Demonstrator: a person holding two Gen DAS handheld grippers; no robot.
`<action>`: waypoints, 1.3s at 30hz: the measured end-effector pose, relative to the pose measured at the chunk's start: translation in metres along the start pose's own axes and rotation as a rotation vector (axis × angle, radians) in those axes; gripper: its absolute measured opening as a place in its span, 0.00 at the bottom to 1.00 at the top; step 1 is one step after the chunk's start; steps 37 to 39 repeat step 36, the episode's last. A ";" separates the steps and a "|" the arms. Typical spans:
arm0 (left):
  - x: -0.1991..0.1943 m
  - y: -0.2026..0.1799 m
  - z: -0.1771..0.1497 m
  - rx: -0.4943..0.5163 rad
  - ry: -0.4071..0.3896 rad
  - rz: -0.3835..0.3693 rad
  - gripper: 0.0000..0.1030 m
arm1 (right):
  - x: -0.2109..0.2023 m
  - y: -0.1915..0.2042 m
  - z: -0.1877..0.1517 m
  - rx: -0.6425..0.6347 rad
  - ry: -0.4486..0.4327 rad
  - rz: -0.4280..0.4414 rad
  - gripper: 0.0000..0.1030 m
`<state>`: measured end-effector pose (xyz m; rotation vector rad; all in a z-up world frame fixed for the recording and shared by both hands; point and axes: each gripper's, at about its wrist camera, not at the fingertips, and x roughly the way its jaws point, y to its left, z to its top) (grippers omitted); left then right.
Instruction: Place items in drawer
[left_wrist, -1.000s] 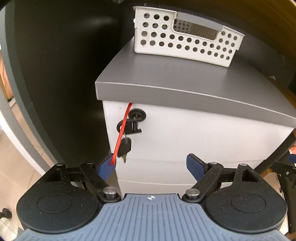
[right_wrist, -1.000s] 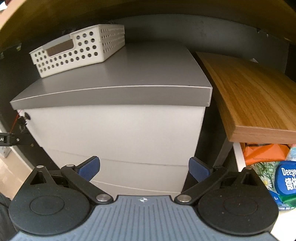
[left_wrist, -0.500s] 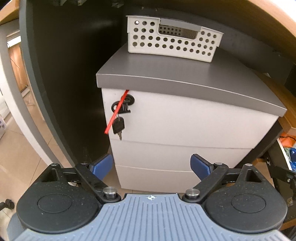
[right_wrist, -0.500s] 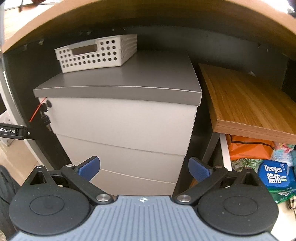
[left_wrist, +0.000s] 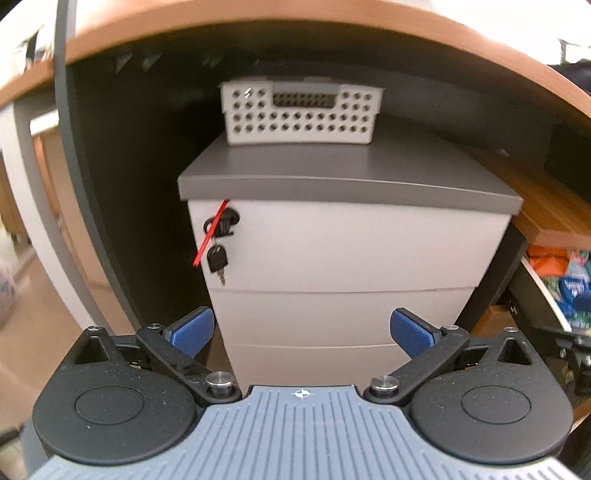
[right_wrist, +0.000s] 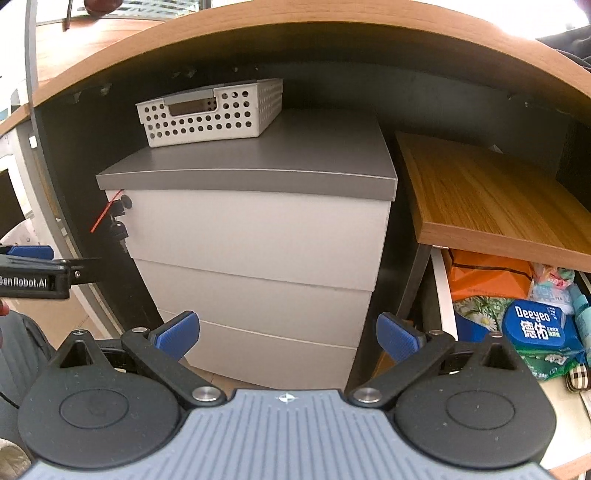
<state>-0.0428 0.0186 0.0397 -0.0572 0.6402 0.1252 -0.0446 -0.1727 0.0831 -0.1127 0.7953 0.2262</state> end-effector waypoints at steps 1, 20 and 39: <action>0.000 -0.002 -0.001 0.004 0.007 0.012 1.00 | -0.001 0.001 -0.001 -0.002 0.002 -0.012 1.00; 0.005 -0.011 -0.007 -0.008 0.088 0.079 1.00 | -0.018 0.005 -0.005 -0.022 -0.032 -0.032 1.00; 0.007 -0.008 -0.007 -0.031 0.065 0.160 1.00 | -0.009 0.002 -0.002 -0.013 -0.010 -0.019 1.00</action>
